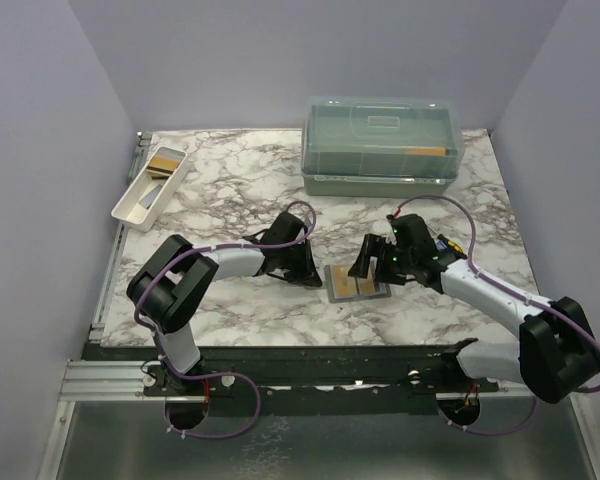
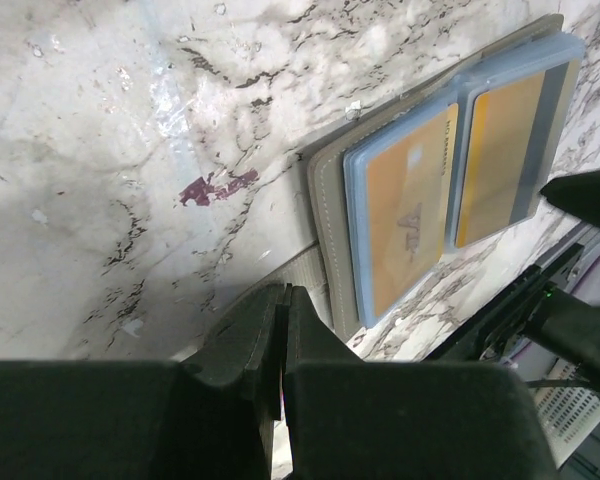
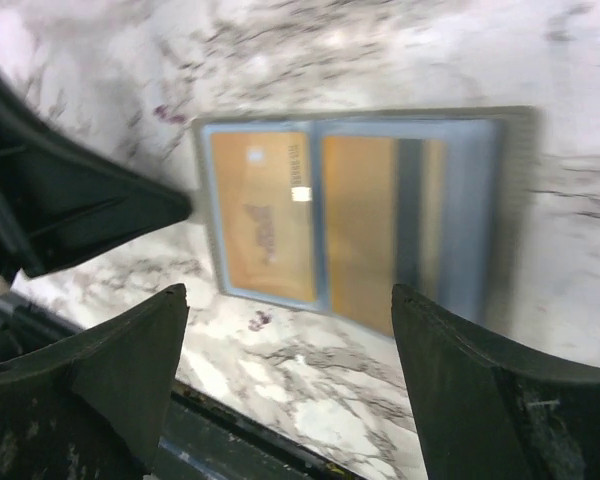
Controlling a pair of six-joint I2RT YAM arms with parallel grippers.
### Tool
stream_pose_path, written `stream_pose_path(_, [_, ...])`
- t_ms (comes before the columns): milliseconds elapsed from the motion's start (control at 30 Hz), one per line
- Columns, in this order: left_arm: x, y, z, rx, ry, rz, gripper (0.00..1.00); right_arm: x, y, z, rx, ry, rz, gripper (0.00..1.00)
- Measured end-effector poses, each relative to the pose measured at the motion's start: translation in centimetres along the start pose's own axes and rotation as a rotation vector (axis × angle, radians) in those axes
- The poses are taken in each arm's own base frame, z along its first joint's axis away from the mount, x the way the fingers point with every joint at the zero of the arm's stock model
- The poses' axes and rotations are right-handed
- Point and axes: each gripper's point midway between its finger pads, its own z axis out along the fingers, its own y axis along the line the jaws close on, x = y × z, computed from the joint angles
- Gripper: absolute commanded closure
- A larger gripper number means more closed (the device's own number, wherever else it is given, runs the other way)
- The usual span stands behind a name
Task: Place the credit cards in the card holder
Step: Insert the credit card into the card holder, then close the card holder at the center of the board.
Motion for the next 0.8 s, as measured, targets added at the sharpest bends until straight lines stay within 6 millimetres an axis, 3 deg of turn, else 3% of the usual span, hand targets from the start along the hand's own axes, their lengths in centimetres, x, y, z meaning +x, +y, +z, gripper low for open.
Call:
stream_pose_path(167, [0.1,0.0,-0.3,-0.006,0.007,0.017,1.0,-1.5,-3.4,-1.0,0.097,-0.05,0.083,0.14])
stream_pose_path(333, [0.5,-0.3,-1.1,-0.004,0.019,0.021,1.0,-0.7,-6.5,-0.7,0.149,-0.031,0.164,0.15])
stream_pose_path(467, [-0.1,-1.7,-2.2,0.028,0.002,0.035,1.0,0.2,-6.9,-0.3,0.149,0.003,0.18,0.15])
stream_pose_path(600, [-1.0,-3.1,-2.7,0.06,-0.012,0.055,0.84,0.0,-6.7,-0.2,0.134,-0.005,0.176,0.15])
stream_pose_path(800, [-1.0,-4.0,-2.0,0.093,0.036,0.059,0.95,-0.3,-6.2,0.2,0.084,-0.026,0.164,0.14])
